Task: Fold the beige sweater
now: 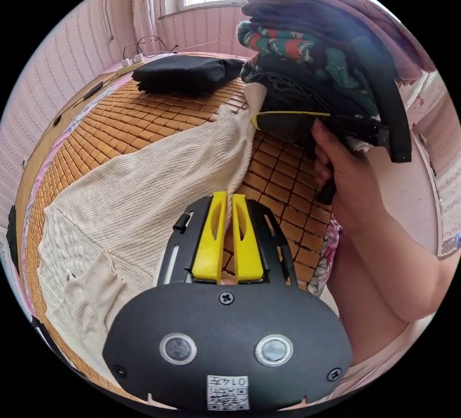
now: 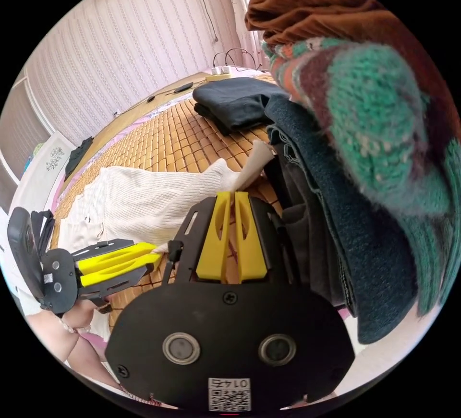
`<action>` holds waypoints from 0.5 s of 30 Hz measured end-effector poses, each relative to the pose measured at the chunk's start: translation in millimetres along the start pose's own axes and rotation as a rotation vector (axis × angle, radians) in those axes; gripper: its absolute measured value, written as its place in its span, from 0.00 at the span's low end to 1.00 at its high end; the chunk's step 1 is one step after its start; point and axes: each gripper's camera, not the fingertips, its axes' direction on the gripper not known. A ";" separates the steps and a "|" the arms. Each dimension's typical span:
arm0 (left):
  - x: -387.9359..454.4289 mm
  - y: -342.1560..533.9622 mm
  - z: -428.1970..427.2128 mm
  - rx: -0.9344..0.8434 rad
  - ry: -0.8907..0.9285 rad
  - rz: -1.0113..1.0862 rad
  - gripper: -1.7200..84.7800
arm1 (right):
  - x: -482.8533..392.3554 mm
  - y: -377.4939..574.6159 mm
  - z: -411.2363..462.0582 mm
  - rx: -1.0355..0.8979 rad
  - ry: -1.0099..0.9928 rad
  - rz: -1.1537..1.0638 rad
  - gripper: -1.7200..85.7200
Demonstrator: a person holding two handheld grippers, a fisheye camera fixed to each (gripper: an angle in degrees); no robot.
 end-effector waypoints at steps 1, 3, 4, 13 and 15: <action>-2.4 2.5 -5.1 0.016 0.007 -0.017 0.01 | -4.8 0.0 -6.1 0.028 -0.041 -0.014 0.03; -12.7 11.8 -25.8 0.069 0.040 -0.074 0.01 | -14.9 -0.5 -18.5 0.085 -0.097 -0.048 0.03; -15.5 14.1 -31.5 0.082 0.045 -0.086 0.01 | -23.1 -2.2 -29.8 0.123 -0.155 -0.082 0.03; -84.2 80.3 -167.6 0.422 0.056 -0.294 0.02 | -195.9 -55.2 -105.5 0.253 -0.653 -0.477 0.03; -118.9 121.2 -213.1 0.416 -0.016 -0.387 0.01 | -268.1 -53.7 -102.9 0.175 -0.725 -0.639 0.03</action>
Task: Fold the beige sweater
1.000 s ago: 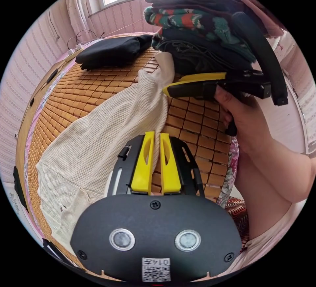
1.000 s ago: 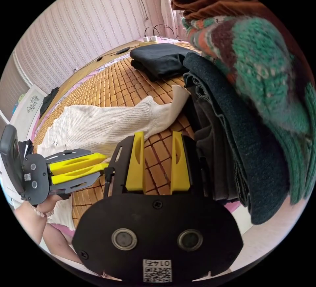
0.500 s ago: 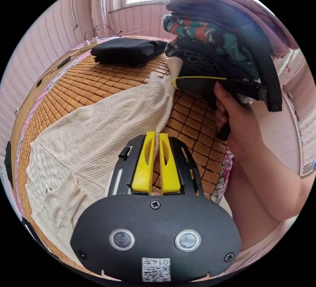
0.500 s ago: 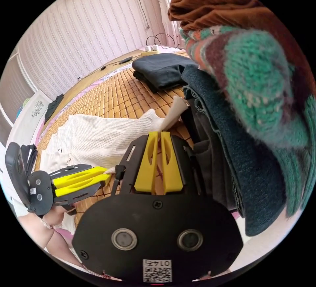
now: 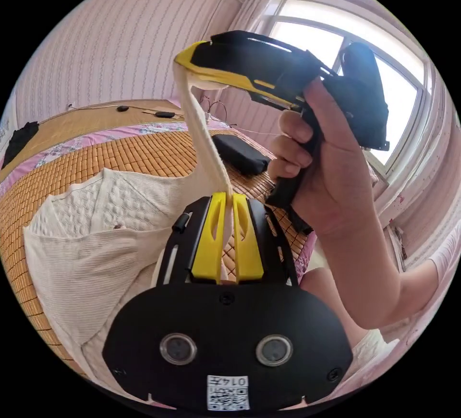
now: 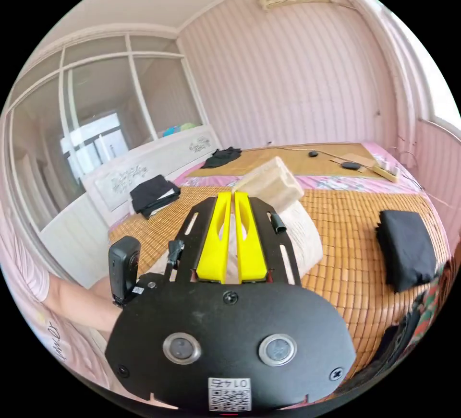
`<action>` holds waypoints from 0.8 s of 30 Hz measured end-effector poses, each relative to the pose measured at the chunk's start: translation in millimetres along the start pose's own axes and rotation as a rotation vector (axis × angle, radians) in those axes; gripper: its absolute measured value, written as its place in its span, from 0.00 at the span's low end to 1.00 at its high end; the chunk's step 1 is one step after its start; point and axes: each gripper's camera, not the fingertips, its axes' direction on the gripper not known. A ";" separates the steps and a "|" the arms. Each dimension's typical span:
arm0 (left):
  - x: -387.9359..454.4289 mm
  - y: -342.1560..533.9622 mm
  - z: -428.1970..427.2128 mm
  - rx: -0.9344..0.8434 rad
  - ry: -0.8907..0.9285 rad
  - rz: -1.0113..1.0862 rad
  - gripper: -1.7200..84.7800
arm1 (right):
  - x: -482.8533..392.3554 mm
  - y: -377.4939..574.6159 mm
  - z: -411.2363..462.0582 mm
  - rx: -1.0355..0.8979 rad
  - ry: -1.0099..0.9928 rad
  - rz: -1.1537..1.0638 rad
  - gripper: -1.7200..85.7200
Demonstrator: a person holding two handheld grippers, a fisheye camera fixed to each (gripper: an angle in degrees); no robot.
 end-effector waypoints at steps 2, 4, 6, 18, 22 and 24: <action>-39.6 13.0 -33.7 -0.059 -0.072 -0.105 0.01 | -57.3 -16.7 75.9 -0.158 -0.087 -0.145 0.03; -78.3 36.2 -65.4 -0.069 -0.041 -0.213 0.01 | -86.3 -7.2 134.0 -0.310 -0.111 -0.199 0.04; -117.0 67.3 -97.2 -0.113 -0.069 -0.290 0.01 | -100.2 11.4 178.2 -0.470 -0.114 -0.195 0.05; -246.0 61.3 -142.7 -0.159 -0.328 -0.366 0.08 | -72.9 61.9 203.9 -0.713 0.086 -0.146 0.06; -260.5 48.6 -122.2 -0.272 -0.321 -0.312 0.10 | -68.8 54.0 215.7 -0.734 0.121 -0.141 0.05; -259.3 46.9 -112.3 -0.331 -0.364 -0.234 0.08 | -68.7 51.8 223.5 -0.740 0.122 -0.139 0.04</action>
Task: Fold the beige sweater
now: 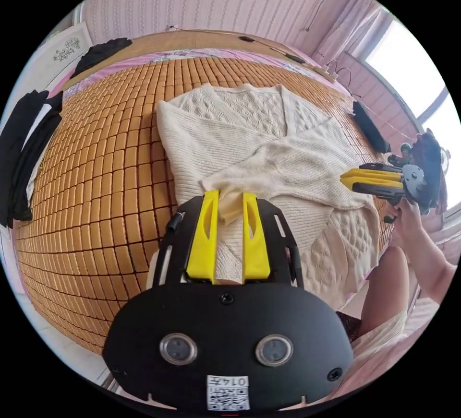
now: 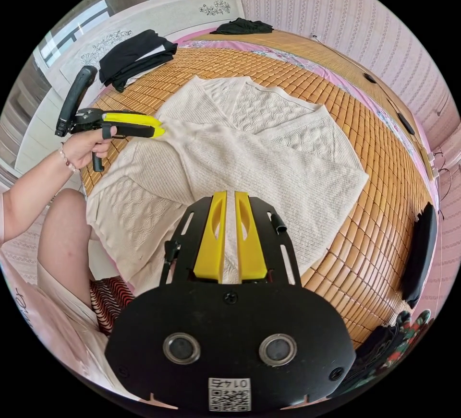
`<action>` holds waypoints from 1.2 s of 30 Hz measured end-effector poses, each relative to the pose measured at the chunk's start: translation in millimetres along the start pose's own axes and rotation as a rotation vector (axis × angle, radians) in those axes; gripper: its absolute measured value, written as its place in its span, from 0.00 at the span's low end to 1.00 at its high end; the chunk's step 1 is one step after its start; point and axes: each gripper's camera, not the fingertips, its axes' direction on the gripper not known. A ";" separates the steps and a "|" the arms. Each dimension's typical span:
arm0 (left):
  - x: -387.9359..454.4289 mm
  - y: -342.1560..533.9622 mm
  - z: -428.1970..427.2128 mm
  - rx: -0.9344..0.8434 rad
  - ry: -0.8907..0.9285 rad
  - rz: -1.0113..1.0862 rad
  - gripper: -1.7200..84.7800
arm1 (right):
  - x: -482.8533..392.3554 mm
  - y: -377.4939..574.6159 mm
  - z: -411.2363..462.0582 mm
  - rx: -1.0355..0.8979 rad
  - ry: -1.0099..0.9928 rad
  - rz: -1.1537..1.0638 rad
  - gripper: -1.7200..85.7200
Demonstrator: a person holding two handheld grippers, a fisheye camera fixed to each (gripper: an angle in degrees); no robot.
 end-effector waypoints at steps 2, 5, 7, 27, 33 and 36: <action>0.9 -3.6 -7.9 -0.023 -0.020 0.044 0.05 | -0.6 -6.4 4.6 0.008 0.013 0.002 0.03; -8.9 -1.9 -50.1 0.114 -0.003 0.041 0.03 | 0.1 -8.6 0.9 0.058 0.081 0.030 0.02; -17.1 -1.7 -73.3 0.167 0.024 0.056 0.02 | 2.1 -9.9 -2.7 0.067 0.097 0.036 0.01; -195.0 -46.5 -91.4 0.108 0.241 -0.254 0.11 | 215.5 -25.4 -12.5 0.065 0.044 0.500 0.20; -217.5 -90.6 -64.7 -0.006 0.246 -0.311 0.11 | 242.8 -44.8 6.1 0.013 -0.089 0.557 0.15; -230.5 -92.2 -59.3 -0.019 0.323 -0.391 0.05 | 240.8 -50.5 5.0 -0.011 -0.024 0.525 0.08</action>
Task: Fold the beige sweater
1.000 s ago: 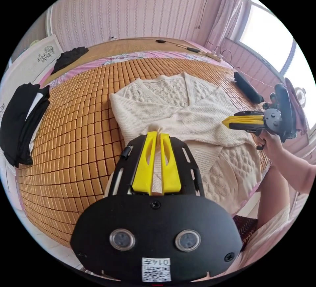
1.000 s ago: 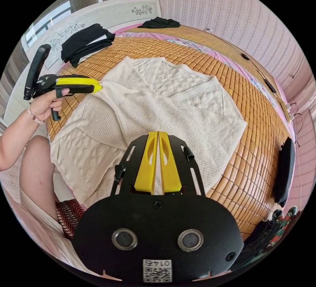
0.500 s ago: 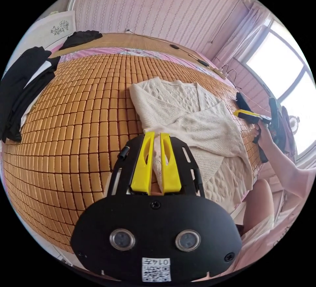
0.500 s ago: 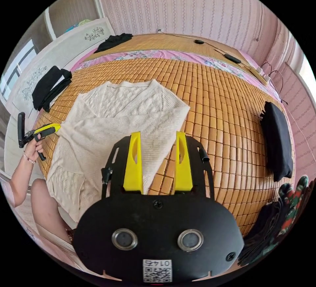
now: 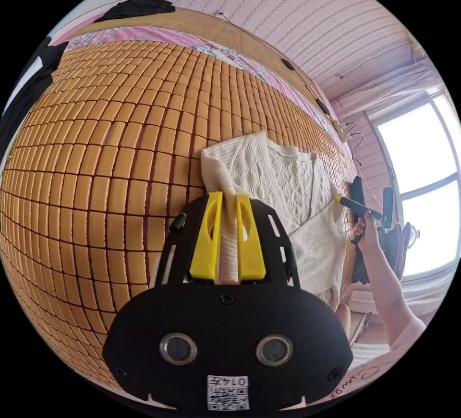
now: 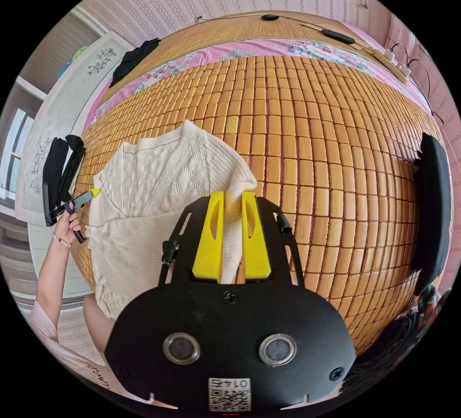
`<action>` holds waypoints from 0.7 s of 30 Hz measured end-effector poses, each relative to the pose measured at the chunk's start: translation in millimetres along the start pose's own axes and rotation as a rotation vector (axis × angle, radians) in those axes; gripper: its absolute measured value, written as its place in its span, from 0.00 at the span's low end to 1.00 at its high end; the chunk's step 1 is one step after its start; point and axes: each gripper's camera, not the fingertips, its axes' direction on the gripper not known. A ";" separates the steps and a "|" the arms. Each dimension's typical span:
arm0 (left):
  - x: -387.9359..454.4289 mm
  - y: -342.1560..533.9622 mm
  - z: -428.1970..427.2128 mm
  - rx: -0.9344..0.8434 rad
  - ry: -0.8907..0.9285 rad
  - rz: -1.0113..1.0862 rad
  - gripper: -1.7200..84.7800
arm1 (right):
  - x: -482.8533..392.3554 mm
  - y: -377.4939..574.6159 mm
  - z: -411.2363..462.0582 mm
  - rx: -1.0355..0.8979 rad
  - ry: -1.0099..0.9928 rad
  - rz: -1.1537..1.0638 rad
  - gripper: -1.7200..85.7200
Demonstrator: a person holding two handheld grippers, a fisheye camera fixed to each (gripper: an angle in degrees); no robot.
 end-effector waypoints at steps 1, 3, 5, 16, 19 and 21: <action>-3.5 -0.1 -1.1 -0.001 0.021 -0.021 0.04 | -0.4 0.2 -3.4 0.008 -0.009 -0.020 0.07; -10.5 4.8 -15.9 0.058 0.106 -0.051 0.02 | 0.7 3.8 -12.4 0.038 -0.029 -0.042 0.06; -6.1 11.6 -33.5 0.109 0.149 0.003 0.01 | 4.4 15.5 -33.4 0.115 -0.102 -0.076 0.05; 7.4 170.9 -144.5 0.163 0.140 0.444 0.01 | -3.8 199.8 -102.2 0.204 -0.263 -0.476 0.04; -22.3 224.3 -126.6 0.005 0.065 0.331 0.02 | 2.7 244.7 -64.3 -0.035 -0.186 -0.408 0.03; -35.7 253.5 -123.3 -0.022 -0.007 0.249 0.02 | 5.0 261.0 -43.4 -0.147 -0.080 -0.365 0.03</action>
